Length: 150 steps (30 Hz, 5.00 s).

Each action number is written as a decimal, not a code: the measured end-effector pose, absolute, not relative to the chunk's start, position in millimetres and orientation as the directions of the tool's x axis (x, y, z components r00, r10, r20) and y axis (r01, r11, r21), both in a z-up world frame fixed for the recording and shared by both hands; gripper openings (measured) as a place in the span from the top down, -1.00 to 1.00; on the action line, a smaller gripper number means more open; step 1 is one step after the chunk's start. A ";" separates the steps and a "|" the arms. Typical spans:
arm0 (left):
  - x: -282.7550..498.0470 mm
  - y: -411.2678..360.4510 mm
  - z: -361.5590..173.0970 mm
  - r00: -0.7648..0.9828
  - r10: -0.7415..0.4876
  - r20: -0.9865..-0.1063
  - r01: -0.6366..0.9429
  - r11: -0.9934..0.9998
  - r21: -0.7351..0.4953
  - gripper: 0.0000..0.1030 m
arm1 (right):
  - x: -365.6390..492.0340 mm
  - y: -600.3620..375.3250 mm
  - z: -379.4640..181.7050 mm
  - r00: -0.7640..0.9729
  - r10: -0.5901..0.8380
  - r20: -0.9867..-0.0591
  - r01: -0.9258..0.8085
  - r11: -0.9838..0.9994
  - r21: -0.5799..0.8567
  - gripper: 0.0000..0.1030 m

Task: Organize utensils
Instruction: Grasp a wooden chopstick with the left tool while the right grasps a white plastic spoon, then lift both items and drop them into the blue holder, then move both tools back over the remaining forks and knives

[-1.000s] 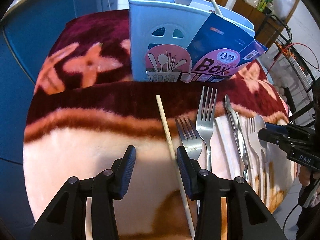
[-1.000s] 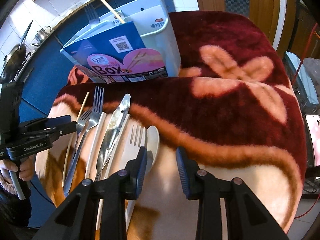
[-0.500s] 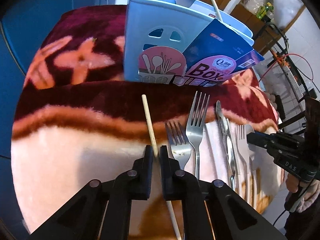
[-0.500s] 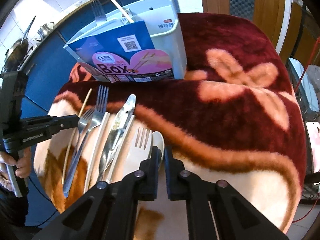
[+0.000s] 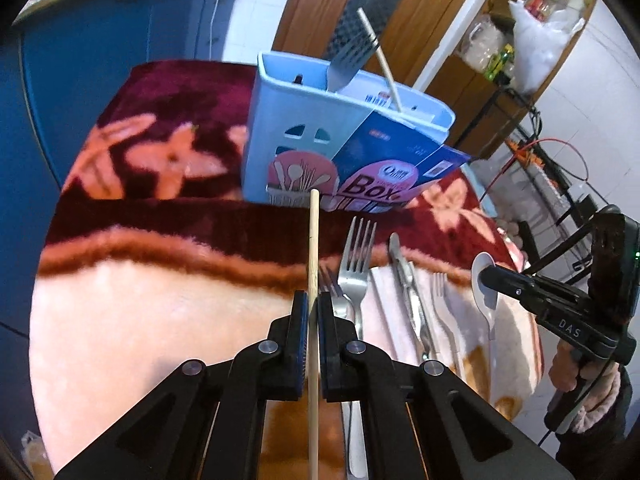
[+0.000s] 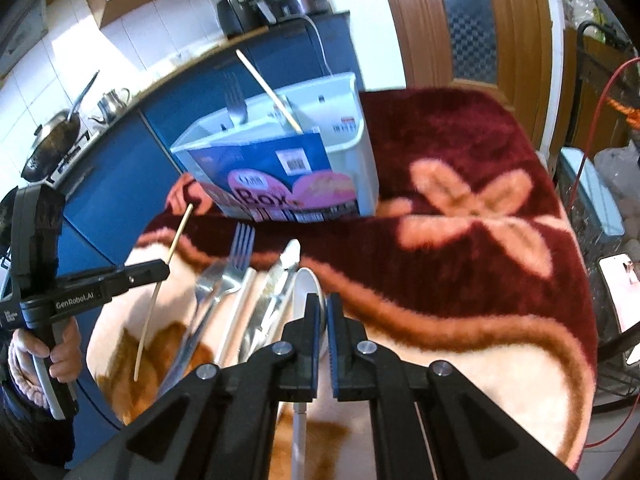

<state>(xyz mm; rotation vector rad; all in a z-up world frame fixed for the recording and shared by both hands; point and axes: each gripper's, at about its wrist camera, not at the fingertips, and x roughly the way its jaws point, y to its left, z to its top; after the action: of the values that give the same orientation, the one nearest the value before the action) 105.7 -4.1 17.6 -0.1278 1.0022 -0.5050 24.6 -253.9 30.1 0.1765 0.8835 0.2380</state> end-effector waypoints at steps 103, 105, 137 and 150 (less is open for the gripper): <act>187.7 -15.6 72.7 0.884 -0.324 -0.338 0.226 0.928 -0.297 0.38 | 123.8 -222.5 101.0 0.941 0.182 -0.284 -0.173 0.983 0.056 0.52; 183.3 -13.8 76.9 0.883 -0.321 -0.341 0.228 0.931 -0.285 0.35 | 124.8 -217.4 103.8 0.935 0.197 -0.296 -0.188 0.980 0.059 0.52; 169.5 20.8 78.6 0.869 -0.273 -0.413 0.169 0.948 -0.270 0.33 | 175.6 -176.4 134.0 0.850 0.215 -0.481 -0.240 0.971 0.011 0.88; 158.6 11.6 77.9 0.858 -0.288 -0.425 0.183 0.945 -0.271 0.33 | 153.1 -204.8 117.6 0.858 0.174 -0.483 -0.179 0.983 0.035 0.54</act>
<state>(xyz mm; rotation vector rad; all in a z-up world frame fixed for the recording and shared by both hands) 158.6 11.6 77.9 -0.2258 0.4799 -0.2495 153.1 -204.8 117.6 -0.0108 0.5066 0.1851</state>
